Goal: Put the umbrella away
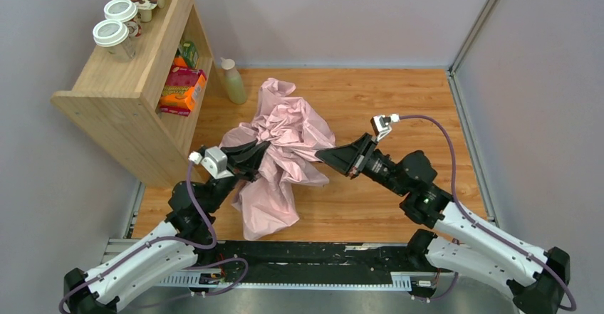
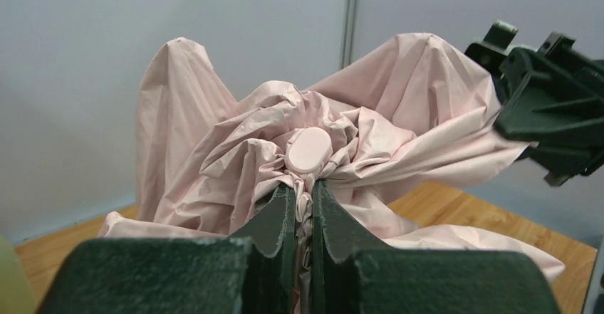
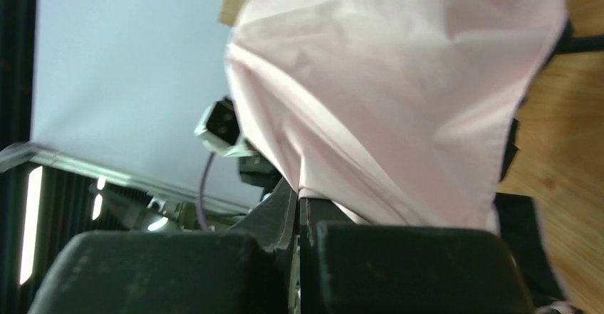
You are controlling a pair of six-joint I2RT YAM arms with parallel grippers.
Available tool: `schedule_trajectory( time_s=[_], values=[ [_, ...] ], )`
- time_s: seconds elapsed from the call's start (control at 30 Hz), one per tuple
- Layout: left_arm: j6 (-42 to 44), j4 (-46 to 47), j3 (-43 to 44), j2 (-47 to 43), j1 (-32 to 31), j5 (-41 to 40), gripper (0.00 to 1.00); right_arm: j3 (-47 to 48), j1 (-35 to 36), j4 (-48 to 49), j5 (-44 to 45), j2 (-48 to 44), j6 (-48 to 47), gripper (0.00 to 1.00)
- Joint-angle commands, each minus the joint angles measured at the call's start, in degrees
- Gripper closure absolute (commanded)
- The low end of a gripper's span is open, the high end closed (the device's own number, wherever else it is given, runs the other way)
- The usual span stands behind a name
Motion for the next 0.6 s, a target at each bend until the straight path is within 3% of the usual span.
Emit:
schedule_trajectory(
  time_s=[0.0,0.1,0.23,0.33,0.43,0.5,0.57],
  values=[
    [0.47,4.46,0.27,-2.58,-0.08,-5.36,1.00,2.28,-3.86,7.13,-19.09,-5.26,-1.01,1.00],
    [-0.76,4.72,0.54,-2.85,-0.08,-5.36,1.00,5.53,-4.57,11.33,-29.48,-3.68,1.97,1.00],
    [-3.30,4.72,0.98,-2.49,-0.08,-4.93,1.00,7.38,-4.75,14.00,-32.24,-3.32,1.82,0.94],
    [-3.31,4.03,1.41,-2.49,-0.08,-1.07,1.00,12.55,-4.75,-4.48,-26.46,-5.16,-12.21,0.95],
    [-3.05,3.76,0.98,-3.28,-0.08,5.08,1.00,20.29,-4.75,-24.81,-12.85,-6.31,-25.84,1.00],
    [-3.48,3.06,0.89,-4.07,-0.08,9.56,1.00,23.54,-4.75,-30.46,-7.64,-5.61,-30.78,1.00],
    [-4.27,1.92,1.15,-4.78,-0.08,11.69,1.00,26.10,-4.75,-34.34,-7.97,-4.47,-35.00,1.00]
  ],
)
